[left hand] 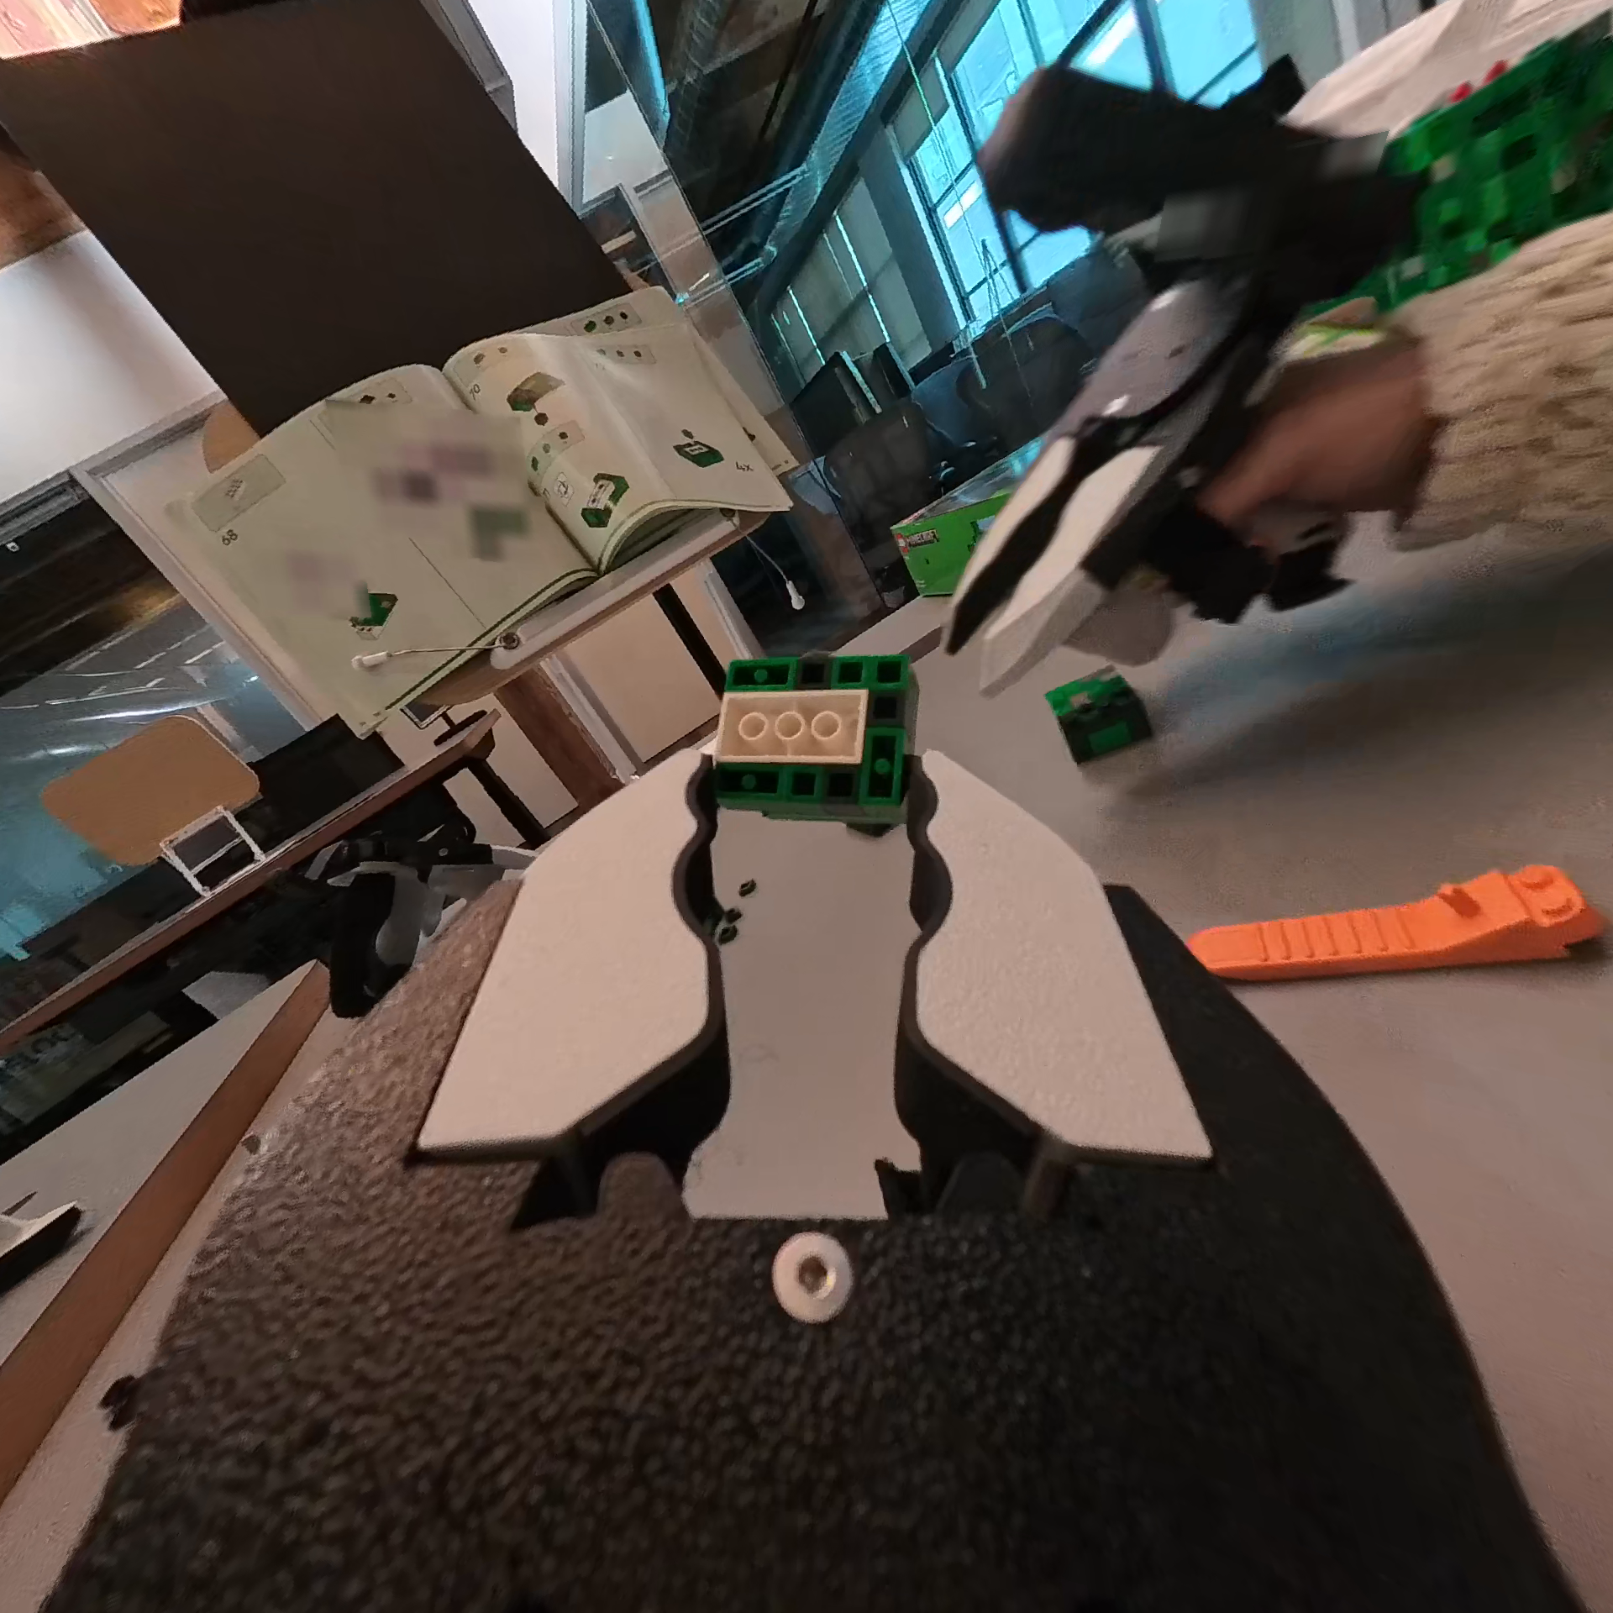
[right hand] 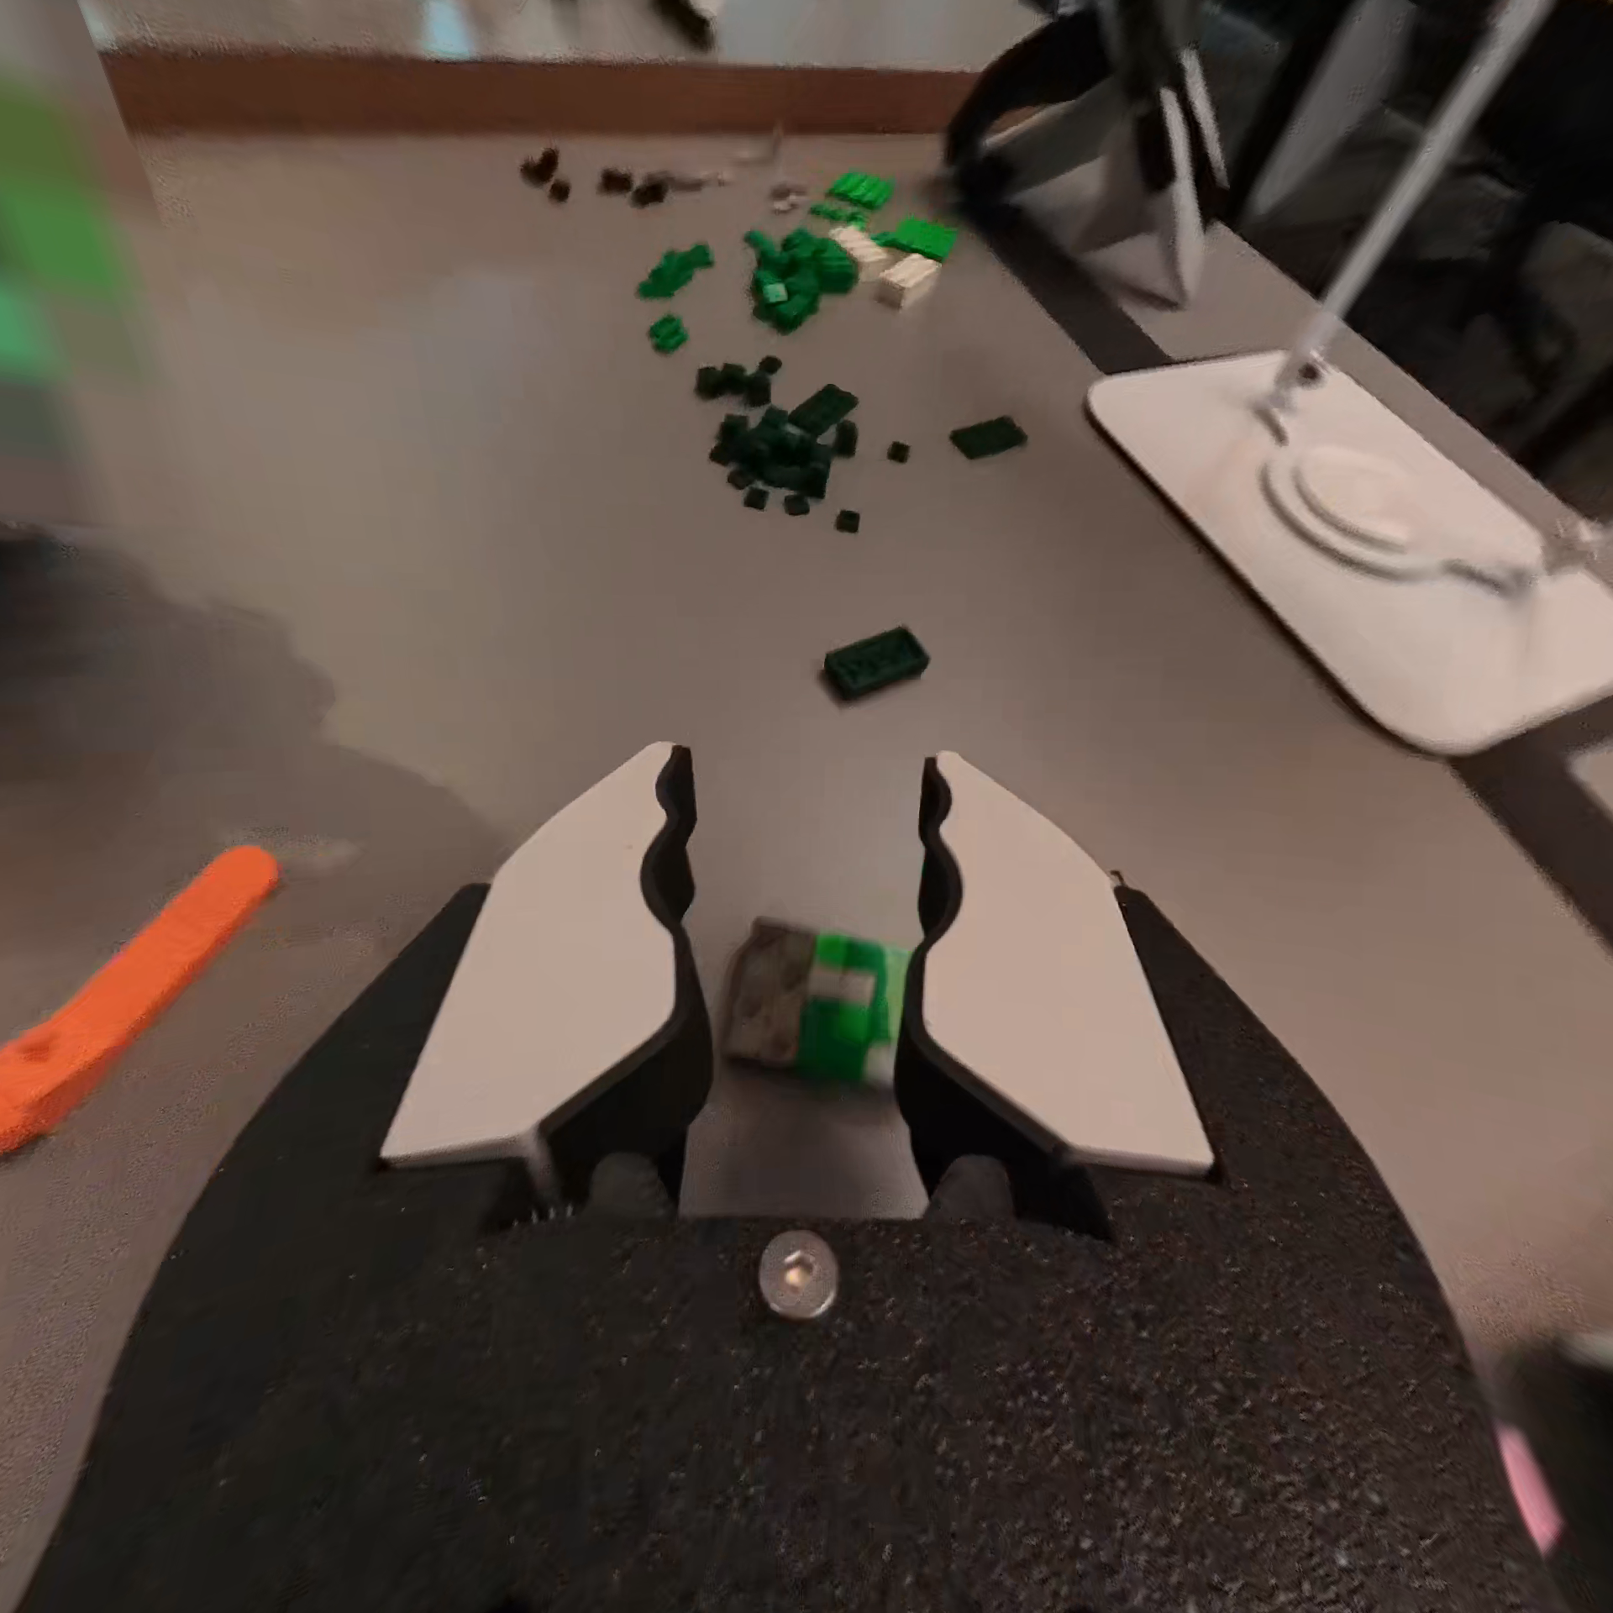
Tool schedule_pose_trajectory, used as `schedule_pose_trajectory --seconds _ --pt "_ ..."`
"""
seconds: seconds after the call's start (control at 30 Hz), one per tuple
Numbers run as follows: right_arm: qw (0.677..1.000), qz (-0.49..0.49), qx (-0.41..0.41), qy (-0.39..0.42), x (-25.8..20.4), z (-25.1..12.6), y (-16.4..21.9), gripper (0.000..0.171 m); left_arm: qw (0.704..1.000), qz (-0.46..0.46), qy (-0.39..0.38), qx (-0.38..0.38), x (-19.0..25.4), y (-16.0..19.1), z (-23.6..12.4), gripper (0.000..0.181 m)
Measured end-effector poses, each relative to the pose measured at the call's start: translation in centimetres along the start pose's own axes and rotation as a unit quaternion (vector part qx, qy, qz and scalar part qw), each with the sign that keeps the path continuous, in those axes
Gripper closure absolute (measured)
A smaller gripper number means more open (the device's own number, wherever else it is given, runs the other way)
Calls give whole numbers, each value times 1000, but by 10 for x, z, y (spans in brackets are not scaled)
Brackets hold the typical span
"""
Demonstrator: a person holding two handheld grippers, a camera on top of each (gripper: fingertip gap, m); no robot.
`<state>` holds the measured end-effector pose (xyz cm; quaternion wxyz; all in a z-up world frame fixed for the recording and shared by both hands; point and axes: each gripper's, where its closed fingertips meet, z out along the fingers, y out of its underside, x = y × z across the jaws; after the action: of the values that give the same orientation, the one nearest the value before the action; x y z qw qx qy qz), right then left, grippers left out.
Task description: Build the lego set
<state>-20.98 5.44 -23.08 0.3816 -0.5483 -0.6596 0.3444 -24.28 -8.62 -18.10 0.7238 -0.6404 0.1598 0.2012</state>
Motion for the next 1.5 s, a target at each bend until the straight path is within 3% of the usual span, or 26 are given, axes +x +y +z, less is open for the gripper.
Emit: schedule_pose_trajectory --seconds 0.2,0.5,0.63,0.73,0.83,1.0,1.23,1.3,1.5 --pt "973 -116 -135 -144 7 56 7 121 999 -25 16 25 1 -7 -2 139" --pt "944 -168 -204 -200 19 86 19 120 999 -23 26 29 4 -8 -2 139" --pt "956 -112 -161 -217 10 80 -5 127 999 -31 11 21 -2 -5 -2 139" --pt "943 -1 -91 -319 -43 49 -45 131 999 -35 -11 0 -10 2 -1 139" --pt "941 39 -10 -337 -86 17 -75 128 1000 -11 -23 -13 -11 5 0 139" --pt "918 113 -30 -378 -134 -5 -69 121 998 61 -7 -25 4 6 4 139" --pt "909 148 -27 -389 -139 -1 -62 134 992 123 13 -26 19 5 5 139" --pt "918 125 -32 -375 -138 0 -58 151 992 123 17 -22 20 4 5 139" --pt "935 36 41 -352 -139 -12 -67 152 997 64 19 29 15 -11 1 129"
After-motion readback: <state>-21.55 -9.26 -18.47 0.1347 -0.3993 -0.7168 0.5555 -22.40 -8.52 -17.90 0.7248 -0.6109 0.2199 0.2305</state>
